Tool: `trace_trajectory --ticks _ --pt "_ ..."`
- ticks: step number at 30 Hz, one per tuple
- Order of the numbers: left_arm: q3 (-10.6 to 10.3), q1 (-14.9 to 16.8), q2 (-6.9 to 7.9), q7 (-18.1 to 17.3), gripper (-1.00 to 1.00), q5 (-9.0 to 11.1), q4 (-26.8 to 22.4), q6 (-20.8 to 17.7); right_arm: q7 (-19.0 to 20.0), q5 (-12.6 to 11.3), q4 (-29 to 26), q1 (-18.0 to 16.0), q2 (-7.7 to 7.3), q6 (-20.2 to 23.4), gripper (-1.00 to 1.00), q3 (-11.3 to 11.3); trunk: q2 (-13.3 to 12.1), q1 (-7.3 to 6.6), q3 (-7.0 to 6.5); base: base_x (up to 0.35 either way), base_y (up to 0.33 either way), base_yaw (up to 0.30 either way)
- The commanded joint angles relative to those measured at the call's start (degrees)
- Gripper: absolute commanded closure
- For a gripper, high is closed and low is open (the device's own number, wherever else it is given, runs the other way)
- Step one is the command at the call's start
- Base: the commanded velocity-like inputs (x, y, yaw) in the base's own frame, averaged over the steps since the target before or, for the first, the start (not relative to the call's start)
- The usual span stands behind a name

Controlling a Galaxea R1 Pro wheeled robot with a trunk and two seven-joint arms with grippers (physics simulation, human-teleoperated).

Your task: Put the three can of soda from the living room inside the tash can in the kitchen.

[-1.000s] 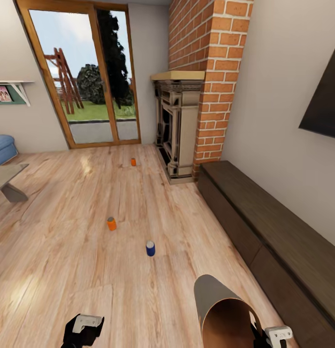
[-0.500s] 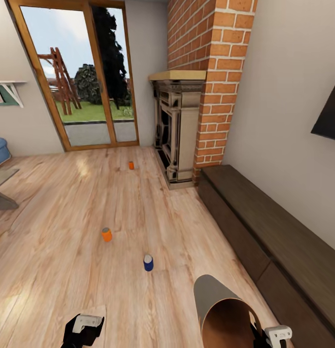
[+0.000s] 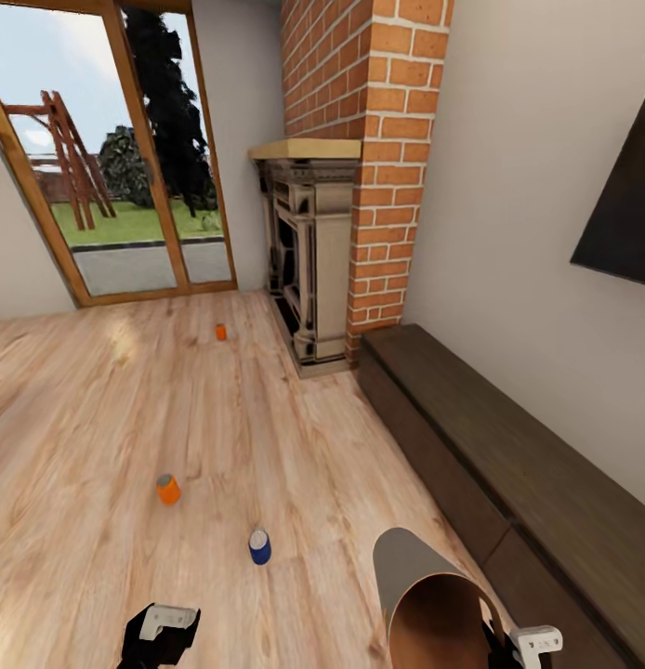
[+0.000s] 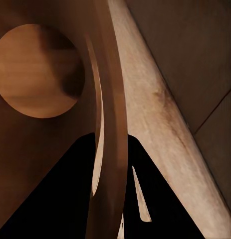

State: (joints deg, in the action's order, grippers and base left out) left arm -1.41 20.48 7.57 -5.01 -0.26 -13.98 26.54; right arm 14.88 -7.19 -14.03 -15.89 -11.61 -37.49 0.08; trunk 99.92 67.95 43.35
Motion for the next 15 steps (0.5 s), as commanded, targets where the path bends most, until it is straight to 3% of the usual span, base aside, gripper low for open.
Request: trace_trajectory --ticks 1,15 --pt "0.0 0.0 0.0 0.0 -1.0 0.0 0.0 0.0 0.2 0.0 -0.1 0.0 0.01 0.0 1.0 -0.3 0.0 0.0 -0.04 0.324 0.0 -0.162" --pt "0.0 0.0 -0.01 0.0 -1.0 0.0 0.0 0.0 0.2 0.1 -0.1 0.0 0.01 0.0 1.0 -0.2 0.0 0.0 -0.14 0.323 0.0 -0.034"
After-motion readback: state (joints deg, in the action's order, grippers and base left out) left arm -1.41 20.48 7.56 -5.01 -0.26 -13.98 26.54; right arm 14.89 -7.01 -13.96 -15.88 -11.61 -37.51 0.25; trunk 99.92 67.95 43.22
